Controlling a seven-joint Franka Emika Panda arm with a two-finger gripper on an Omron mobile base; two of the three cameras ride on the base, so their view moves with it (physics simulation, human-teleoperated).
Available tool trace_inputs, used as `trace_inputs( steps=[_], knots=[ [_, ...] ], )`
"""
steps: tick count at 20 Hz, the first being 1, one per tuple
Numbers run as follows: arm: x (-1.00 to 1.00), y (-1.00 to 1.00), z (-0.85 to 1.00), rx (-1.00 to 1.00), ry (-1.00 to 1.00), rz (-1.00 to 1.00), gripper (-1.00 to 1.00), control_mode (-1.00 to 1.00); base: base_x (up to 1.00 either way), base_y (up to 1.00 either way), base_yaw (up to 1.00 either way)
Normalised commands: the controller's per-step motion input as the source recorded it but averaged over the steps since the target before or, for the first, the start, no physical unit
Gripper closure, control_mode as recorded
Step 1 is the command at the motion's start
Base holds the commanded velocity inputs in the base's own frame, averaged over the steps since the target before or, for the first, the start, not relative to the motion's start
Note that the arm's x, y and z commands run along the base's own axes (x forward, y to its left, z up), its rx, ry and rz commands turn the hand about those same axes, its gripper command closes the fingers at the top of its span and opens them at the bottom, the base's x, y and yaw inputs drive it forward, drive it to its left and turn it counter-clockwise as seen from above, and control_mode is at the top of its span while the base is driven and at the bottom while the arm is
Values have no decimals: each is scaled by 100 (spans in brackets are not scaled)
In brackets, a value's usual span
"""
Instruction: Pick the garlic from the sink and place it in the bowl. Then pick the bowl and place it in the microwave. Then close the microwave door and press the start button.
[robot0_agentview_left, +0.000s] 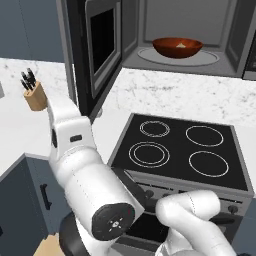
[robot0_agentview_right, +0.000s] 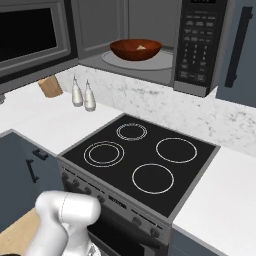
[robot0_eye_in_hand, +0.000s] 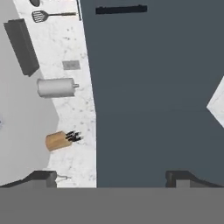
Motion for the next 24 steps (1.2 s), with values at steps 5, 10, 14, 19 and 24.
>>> trace_inputs(
  steps=[5,10,14,19,24],
  knots=[
    [91,54,-15,-1,-9,-14,-100,-100,0,0,0],
    [88,71,-1,0,-2,-10,-100,-100,0,0,0],
    [72,54,-15,6,0,-23,-100,-100,0,0,0],
    [9,75,-28,7,-2,-39,-100,-100,0,0,0],
    [14,18,-3,7,-1,-20,-100,-100,0,0,0]
  ],
)
